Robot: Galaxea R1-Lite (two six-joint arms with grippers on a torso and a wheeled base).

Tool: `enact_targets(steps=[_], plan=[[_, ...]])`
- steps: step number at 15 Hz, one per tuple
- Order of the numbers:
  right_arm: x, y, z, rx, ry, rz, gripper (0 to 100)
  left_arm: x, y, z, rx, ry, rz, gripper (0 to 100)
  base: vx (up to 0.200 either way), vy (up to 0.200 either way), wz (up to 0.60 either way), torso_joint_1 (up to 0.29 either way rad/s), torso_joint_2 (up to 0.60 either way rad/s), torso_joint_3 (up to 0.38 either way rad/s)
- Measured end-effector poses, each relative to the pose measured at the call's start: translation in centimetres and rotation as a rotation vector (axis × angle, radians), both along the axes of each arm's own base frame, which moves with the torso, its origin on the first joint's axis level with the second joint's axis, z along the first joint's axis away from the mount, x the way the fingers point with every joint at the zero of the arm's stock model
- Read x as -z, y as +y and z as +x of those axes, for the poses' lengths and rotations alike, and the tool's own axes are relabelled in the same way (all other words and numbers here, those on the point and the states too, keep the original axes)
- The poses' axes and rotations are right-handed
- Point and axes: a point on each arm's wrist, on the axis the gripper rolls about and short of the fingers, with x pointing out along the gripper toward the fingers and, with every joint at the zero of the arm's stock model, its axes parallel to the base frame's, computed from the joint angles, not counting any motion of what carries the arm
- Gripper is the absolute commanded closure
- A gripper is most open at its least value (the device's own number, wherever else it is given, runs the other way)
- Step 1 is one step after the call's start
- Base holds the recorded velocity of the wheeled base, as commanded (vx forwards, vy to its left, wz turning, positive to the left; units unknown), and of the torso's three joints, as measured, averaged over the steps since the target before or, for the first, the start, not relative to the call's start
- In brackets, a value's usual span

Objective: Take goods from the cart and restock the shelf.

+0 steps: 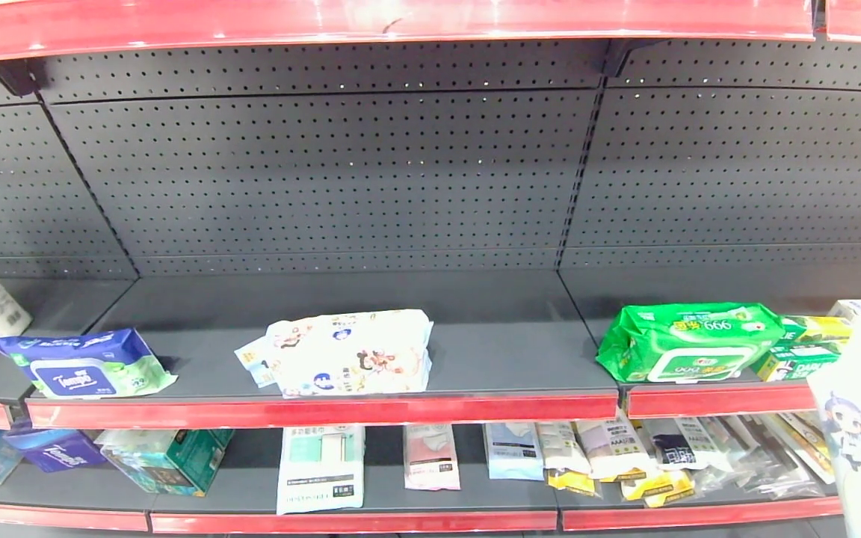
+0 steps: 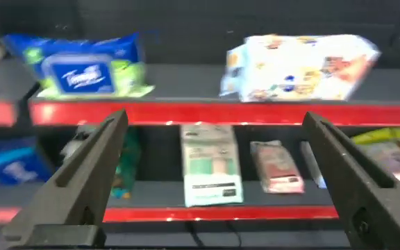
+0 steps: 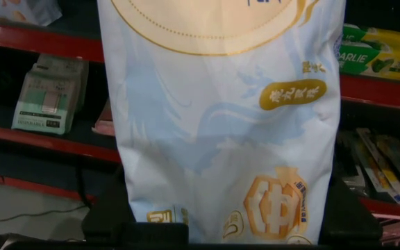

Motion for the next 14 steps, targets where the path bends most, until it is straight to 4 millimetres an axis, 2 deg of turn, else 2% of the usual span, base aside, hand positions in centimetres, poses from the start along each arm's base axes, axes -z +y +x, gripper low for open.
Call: enact_targets(steps=[2,6,8,12,14], plan=[[0.00,0.00,0.00,0.000,0.000,0.000,100,0.09,0.22,0.01,-0.100,0.000,-0.026,0,0.000,0.000,0.00,0.000,0.00,0.000],[-0.01,0.00,0.00,0.000,0.000,0.000,100,-0.25,-0.13,0.01,0.059,-0.035,0.032,0,0.000,0.000,0.00,0.000,0.00,0.000],[-0.02,0.00,0.00,0.000,-0.001,0.000,100,0.11,-0.03,0.04,0.008,0.003,-0.028,0,0.000,0.000,0.00,0.000,0.00,0.000],[-0.02,0.00,0.00,0.000,-0.001,0.001,100,0.09,0.12,0.06,-0.061,0.003,-0.004,0,0.000,0.000,0.00,0.000,0.00,0.000],[-0.01,0.00,0.00,0.000,0.000,0.001,100,0.10,0.00,0.07,-0.010,0.005,0.037,0,0.000,0.000,0.00,0.000,0.00,0.000]])
